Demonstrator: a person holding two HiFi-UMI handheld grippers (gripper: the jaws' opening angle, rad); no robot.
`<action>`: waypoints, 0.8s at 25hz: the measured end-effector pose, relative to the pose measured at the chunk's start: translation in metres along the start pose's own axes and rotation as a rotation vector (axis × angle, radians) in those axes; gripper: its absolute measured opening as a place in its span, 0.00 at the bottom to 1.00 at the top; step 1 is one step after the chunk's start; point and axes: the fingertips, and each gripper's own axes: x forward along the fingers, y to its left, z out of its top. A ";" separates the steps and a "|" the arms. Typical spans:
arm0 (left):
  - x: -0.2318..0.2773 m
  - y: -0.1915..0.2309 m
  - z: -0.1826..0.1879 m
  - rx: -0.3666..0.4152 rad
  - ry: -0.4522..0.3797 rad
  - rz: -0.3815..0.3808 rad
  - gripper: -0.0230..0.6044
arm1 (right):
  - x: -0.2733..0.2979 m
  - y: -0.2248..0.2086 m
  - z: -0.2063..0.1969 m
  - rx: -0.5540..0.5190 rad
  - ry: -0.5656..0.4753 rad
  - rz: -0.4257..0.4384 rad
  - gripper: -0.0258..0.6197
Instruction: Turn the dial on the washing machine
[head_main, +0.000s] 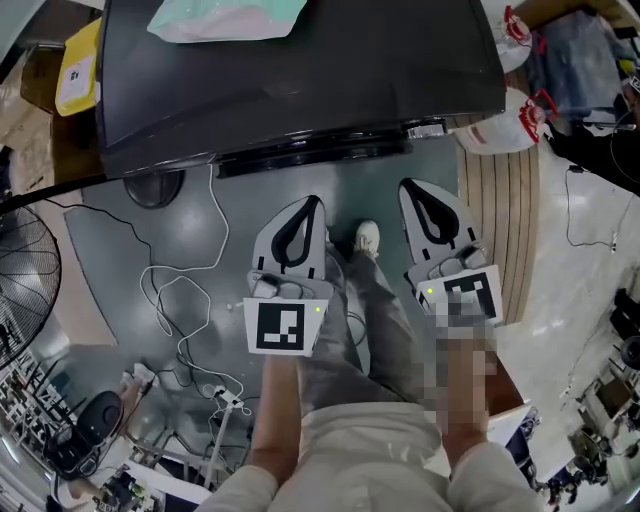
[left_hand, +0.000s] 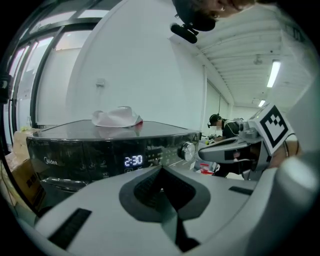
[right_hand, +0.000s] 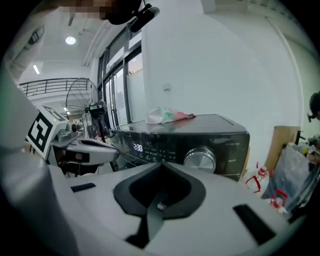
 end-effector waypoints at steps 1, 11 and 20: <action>-0.001 0.000 0.000 0.000 0.000 0.001 0.06 | 0.000 0.003 -0.001 -0.010 -0.004 0.008 0.05; -0.002 -0.001 -0.003 0.004 0.004 0.007 0.06 | 0.000 0.015 -0.001 -0.019 -0.007 0.030 0.05; 0.002 -0.006 0.002 0.011 -0.002 0.004 0.06 | 0.000 0.015 0.002 -0.029 -0.013 0.026 0.05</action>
